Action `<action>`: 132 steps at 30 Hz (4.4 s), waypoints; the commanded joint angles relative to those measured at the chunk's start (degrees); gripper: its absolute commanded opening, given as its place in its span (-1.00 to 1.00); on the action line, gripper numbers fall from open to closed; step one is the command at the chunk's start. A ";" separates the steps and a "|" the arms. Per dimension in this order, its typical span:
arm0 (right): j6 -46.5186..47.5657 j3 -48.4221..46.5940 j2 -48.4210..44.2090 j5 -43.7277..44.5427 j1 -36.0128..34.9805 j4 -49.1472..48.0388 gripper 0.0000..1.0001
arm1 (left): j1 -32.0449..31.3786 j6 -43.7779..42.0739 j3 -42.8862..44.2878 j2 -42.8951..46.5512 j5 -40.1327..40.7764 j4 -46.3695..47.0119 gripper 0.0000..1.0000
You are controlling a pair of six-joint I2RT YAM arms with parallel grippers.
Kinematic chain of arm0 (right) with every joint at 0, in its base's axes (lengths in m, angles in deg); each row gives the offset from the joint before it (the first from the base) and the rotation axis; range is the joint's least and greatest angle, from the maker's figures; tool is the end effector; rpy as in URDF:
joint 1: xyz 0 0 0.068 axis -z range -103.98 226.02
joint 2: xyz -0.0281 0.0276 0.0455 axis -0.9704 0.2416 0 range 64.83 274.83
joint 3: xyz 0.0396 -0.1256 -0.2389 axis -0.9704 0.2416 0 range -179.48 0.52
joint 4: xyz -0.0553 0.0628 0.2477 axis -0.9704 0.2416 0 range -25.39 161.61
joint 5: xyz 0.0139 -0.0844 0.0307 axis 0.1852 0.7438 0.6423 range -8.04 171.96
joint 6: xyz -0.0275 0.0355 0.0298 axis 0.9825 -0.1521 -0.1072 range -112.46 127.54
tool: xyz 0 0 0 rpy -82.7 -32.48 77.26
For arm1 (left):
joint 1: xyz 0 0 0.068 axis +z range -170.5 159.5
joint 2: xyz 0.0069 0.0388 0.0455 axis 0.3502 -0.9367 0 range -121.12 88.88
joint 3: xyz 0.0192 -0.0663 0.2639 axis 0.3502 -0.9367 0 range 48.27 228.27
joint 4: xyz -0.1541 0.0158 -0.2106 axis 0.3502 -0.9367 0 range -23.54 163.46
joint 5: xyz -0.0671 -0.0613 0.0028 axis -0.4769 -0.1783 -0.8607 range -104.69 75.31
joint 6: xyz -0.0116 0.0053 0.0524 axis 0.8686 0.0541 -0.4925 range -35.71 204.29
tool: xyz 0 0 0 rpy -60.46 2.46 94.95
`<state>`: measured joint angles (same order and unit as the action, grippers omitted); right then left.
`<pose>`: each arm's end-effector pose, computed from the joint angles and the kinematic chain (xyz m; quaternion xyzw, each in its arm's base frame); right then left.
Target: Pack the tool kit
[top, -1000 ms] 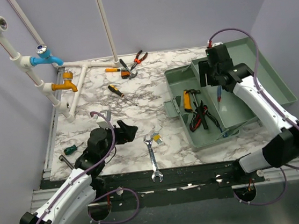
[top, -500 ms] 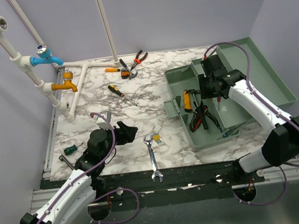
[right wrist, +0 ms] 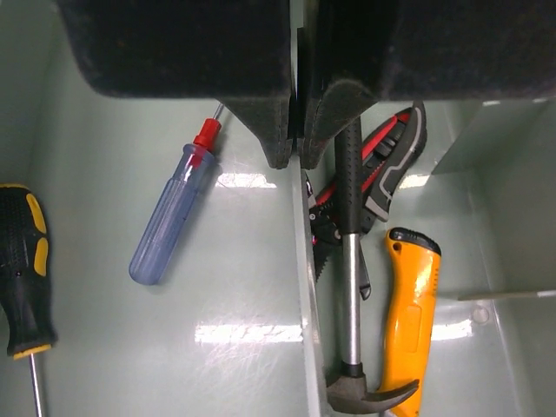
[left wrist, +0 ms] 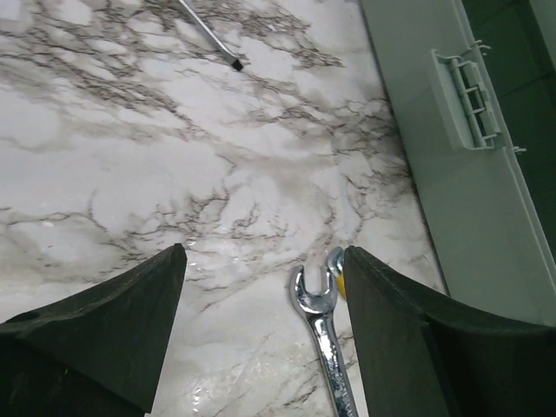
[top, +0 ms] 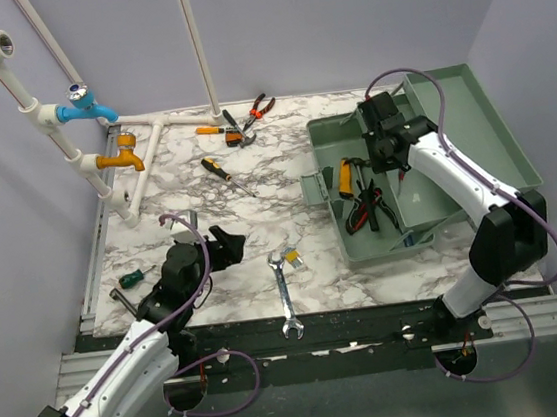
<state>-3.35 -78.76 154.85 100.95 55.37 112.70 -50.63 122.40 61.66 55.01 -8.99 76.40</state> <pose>0.3107 0.1048 0.2988 -0.0366 0.9504 -0.0808 0.2982 0.1364 -0.0751 0.1981 -0.0853 0.8017 -0.2980 0.5112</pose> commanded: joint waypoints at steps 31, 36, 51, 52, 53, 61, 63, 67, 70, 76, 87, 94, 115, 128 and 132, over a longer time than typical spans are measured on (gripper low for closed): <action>-0.12 -30.70 22.92 -16.95 -20.67 -15.05 0.18 | 0.13 5.75 38.36 6.47 20.89 -56.26 0.31; -0.29 -38.65 34.45 -16.80 -23.78 -18.93 0.31 | 0.12 2.50 35.98 13.85 17.52 -54.15 0.32; 4.22 -56.87 62.69 -15.10 -25.58 -38.88 0.43 | 0.13 2.45 33.46 18.92 17.52 -55.18 0.32; 4.38 -57.67 63.96 -14.39 -25.61 -38.95 0.42 | 0.08 2.29 33.37 18.80 17.51 -54.94 0.32; 4.56 -58.43 65.37 -13.55 -25.60 -38.88 0.40 | 0.13 2.24 33.29 18.79 17.55 -54.76 0.32; 3.04 -49.92 62.17 -13.51 -25.61 -39.73 -0.68 | 0.12 1.18 33.11 18.57 18.42 -53.66 0.32; 2.86 -45.43 58.28 -13.27 -25.68 -40.57 -0.98 | 0.12 1.11 33.00 18.43 18.27 -53.26 0.32; 2.32 -34.48 48.56 -13.92 -25.85 -43.46 -0.99 | 0.10 1.09 31.77 17.98 17.14 -52.04 0.32; 1.53 -28.64 40.75 -16.14 -25.85 -43.93 -0.99 | 0.07 1.26 30.45 17.60 15.71 -50.67 0.32; 0.78 -23.12 25.89 -17.22 -25.88 -37.96 -0.99 | 0.09 1.29 27.02 17.82 11.03 -45.73 0.32; 2.74 -15.98 7.47 18.35 -25.41 -21.04 -0.97 | 0.07 6.01 19.23 13.89 0.92 -34.30 0.27; 3.47 -8.22 -1.85 30.18 -16.15 -16.70 -0.97 | 0.07 7.35 15.58 6.87 -7.59 -24.47 0.25; 26.41 1.49 -9.65 1.84 13.77 -25.75 -0.95 | -1.07 8.30 10.38 -0.92 -14.46 -10.51 0.34; 20.25 -4.91 -2.51 0.02 20.27 -20.59 0.17 | -3.77 9.35 16.74 -14.28 -14.62 -6.73 0.44; 17.67 -6.20 -3.63 -2.60 20.24 -19.26 0.38 | -4.87 9.59 21.33 -20.51 -13.84 -6.76 0.53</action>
<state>18.48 -82.00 152.46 101.69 75.92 90.63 -54.37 131.34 77.64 39.45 -22.28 67.18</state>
